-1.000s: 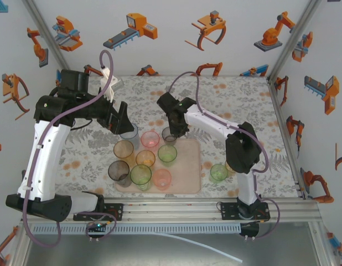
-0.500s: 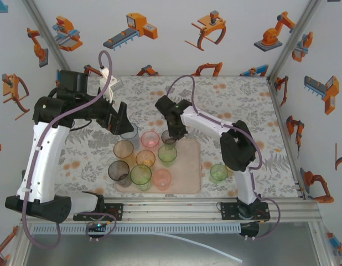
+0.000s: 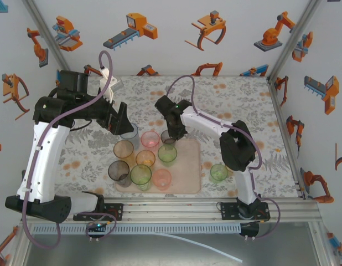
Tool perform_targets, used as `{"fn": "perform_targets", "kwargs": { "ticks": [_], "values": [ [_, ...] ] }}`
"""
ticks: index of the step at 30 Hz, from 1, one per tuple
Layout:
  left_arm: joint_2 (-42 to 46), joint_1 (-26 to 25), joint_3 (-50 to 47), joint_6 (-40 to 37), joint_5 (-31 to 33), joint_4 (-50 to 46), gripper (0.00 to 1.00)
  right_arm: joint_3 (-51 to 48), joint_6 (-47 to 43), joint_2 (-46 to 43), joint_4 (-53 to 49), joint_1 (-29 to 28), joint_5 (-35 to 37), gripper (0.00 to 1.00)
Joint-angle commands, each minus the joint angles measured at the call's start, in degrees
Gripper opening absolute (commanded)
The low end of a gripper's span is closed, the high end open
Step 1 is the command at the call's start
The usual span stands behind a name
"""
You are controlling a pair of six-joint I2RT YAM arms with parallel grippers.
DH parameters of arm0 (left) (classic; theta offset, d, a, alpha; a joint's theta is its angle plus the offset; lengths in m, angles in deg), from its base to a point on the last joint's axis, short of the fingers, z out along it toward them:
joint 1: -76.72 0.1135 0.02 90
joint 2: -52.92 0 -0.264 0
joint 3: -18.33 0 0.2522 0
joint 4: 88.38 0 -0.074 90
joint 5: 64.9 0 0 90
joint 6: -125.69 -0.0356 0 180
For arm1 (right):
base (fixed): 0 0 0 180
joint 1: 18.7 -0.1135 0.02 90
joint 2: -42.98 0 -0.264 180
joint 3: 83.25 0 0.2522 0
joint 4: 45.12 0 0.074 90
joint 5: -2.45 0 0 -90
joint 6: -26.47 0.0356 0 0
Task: Place the glasses into the tray
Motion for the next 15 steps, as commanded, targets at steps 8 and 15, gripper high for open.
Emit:
{"fn": "perform_targets", "kwargs": {
  "ticks": [8, 15],
  "values": [
    [0.9, -0.4, -0.3, -0.1, -1.1, -0.3, 0.97, -2.0, 1.4, -0.4, 0.4, -0.5, 0.2, 0.14],
    [0.8, -0.4, -0.3, 0.0, -1.2, -0.3, 0.97, -2.5, 1.4, -0.8, 0.8, -0.5, 0.1, 0.17]
  ]
}}
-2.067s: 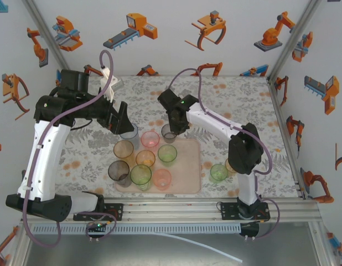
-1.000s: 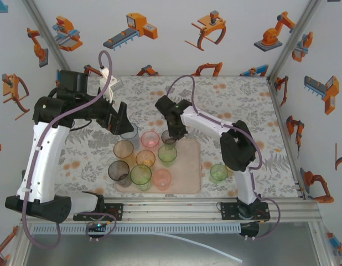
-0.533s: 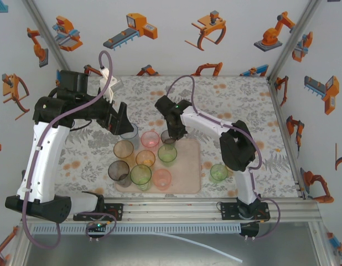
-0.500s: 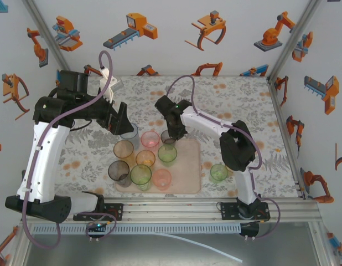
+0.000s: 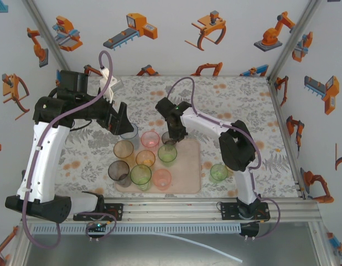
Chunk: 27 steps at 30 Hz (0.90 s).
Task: Place the glasses into the tray
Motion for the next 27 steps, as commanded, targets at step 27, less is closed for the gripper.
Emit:
{"fn": "perform_targets", "kwargs": {
  "ticks": [27],
  "values": [
    [1.3, -0.4, 0.1, 0.2, -1.2, -0.3, 0.97, 1.1, -0.9, -2.6, -0.6, -0.5, 1.9, 0.36]
  ]
}}
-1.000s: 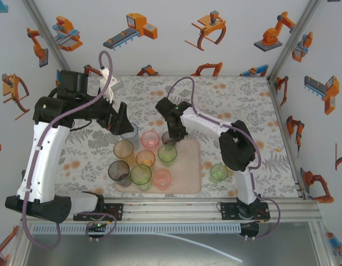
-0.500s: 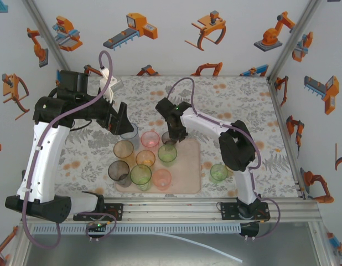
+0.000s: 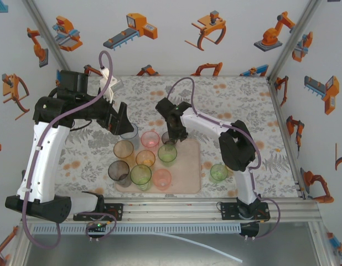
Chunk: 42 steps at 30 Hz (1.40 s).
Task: Place the glasses into the tray
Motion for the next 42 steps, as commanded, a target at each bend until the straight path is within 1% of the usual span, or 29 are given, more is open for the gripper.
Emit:
{"fn": "perform_targets", "kwargs": {
  "ticks": [1, 19, 24, 30, 38, 42],
  "values": [
    [1.3, -0.4, 0.1, 0.2, -1.1, -0.3, 0.97, 1.4, -0.7, -2.5, -0.8, -0.5, 1.5, 0.36],
    [1.7, -0.4, 0.0, 0.1, -0.7, -0.3, 0.97, 4.8, -2.6, -4.4, -3.0, -0.4, 2.3, 0.37],
    [2.0, -0.4, 0.2, 0.0, -0.7, -0.3, 0.97, 4.8, -3.1, -5.5, -3.6, 0.0, 3.5, 0.37],
    [2.0, -0.4, 0.0, -0.1, -0.3, -0.4, 0.97, 6.0, -3.3, -5.9, -4.3, 0.3, 2.4, 0.37],
    [2.3, -0.3, 0.4, -0.3, 0.0, -0.6, 0.97, 6.2, -3.0, -8.2, -4.6, 0.4, 1.8, 0.38],
    [2.2, -0.4, 0.7, -0.4, -0.2, -0.6, 0.97, 7.3, -2.9, -11.1, -6.6, 0.8, 2.9, 0.38]
  ]
}}
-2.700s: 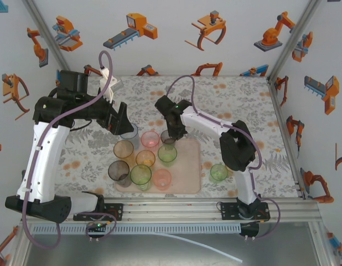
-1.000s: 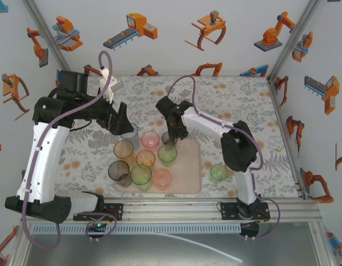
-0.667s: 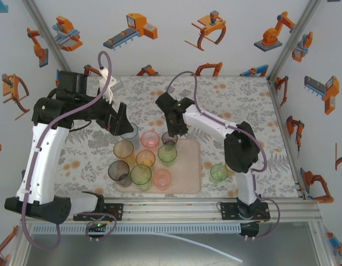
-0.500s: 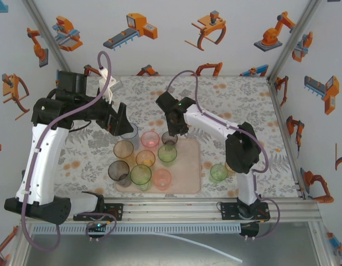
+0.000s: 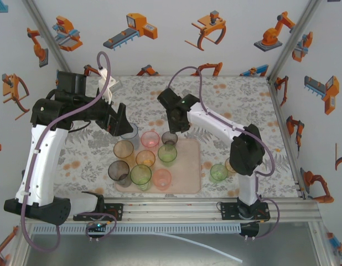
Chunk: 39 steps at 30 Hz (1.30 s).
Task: Place the glasses into the tray
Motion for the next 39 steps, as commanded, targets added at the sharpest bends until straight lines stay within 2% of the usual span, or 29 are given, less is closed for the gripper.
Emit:
{"fn": "perform_targets", "kwargs": {
  "ticks": [1, 8, 13, 21, 28, 31, 39],
  "values": [
    [0.9, -0.4, 0.8, -0.4, -0.4, -0.5, 0.97, 2.7, -0.2, -5.8, -3.3, 0.7, 1.7, 0.38],
    [0.3, -0.4, 1.6, -0.7, -1.3, -0.6, 0.97, 0.4, 2.8, -14.9, -12.2, 1.5, 4.6, 0.38],
    [-0.8, -0.7, 2.6, -1.0, -2.2, -0.5, 0.97, -10.8, 10.7, -26.8, -17.8, 1.4, 6.4, 0.40],
    [-1.6, -1.8, 2.0, -0.9, -3.3, 0.2, 0.97, -28.0, 22.3, -45.6, -23.5, 1.3, 5.4, 0.40],
    [-1.6, -2.9, 1.7, -0.3, -3.2, 0.7, 0.97, -35.8, 27.5, -51.1, -26.5, 1.3, 3.2, 0.40],
    [-1.5, -3.0, 1.3, -0.2, -3.2, 0.9, 0.97, -40.5, 29.7, -53.0, -24.9, 1.3, 1.3, 0.40],
    [-1.5, -3.4, 1.5, -0.1, -2.6, 1.1, 0.97, -50.2, 34.7, -58.1, -18.7, 1.3, 1.5, 0.40]
  ]
}}
